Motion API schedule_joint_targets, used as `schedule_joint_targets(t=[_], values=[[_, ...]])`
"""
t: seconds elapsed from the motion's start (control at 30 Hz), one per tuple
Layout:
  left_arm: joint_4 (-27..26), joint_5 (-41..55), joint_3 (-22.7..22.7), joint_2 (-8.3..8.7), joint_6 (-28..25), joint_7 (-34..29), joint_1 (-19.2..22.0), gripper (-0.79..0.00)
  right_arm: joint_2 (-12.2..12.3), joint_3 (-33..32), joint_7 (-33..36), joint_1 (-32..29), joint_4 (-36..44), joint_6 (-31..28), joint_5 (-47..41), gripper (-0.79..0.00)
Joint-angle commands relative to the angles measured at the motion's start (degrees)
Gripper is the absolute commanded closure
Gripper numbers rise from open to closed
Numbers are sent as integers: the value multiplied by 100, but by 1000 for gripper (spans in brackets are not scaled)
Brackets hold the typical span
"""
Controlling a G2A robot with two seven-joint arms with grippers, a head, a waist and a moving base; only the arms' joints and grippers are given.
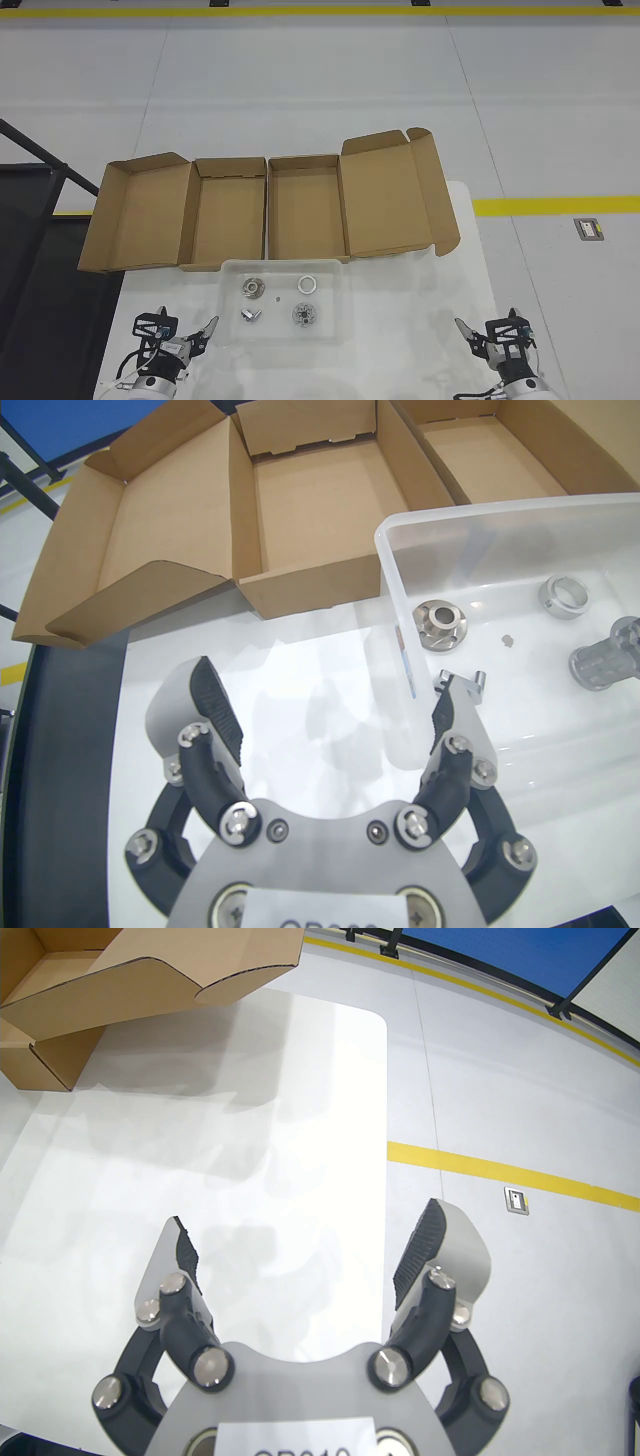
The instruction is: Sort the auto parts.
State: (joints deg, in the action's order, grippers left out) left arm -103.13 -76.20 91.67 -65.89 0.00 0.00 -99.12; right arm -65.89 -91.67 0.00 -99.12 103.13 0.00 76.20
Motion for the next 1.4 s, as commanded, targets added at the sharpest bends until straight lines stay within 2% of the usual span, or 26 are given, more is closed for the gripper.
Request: schedule_joint_targets(t=[0.0,0.77,0.9,1.07,1.17,1.37], values=[[0,0,0,0,0,0,0,-785,0,0,0,0,0,0,0,-784],[-40,-70,37,2,1,91,-4,-785,2,25,63,46,83,5,138,-785],[-153,92,244,2,-95,297,-145,-785,30,284,367,300,636,-373,985,-785],[-319,166,527,13,-246,394,-301,-785,51,813,1040,853,1356,-1192,1775,-785],[-363,165,588,11,-271,393,-332,-785,39,1301,1539,1291,1518,-1723,2138,-785],[-363,165,588,11,-271,393,-332,-785,36,1348,1610,1342,1521,-1753,2171,-785]])
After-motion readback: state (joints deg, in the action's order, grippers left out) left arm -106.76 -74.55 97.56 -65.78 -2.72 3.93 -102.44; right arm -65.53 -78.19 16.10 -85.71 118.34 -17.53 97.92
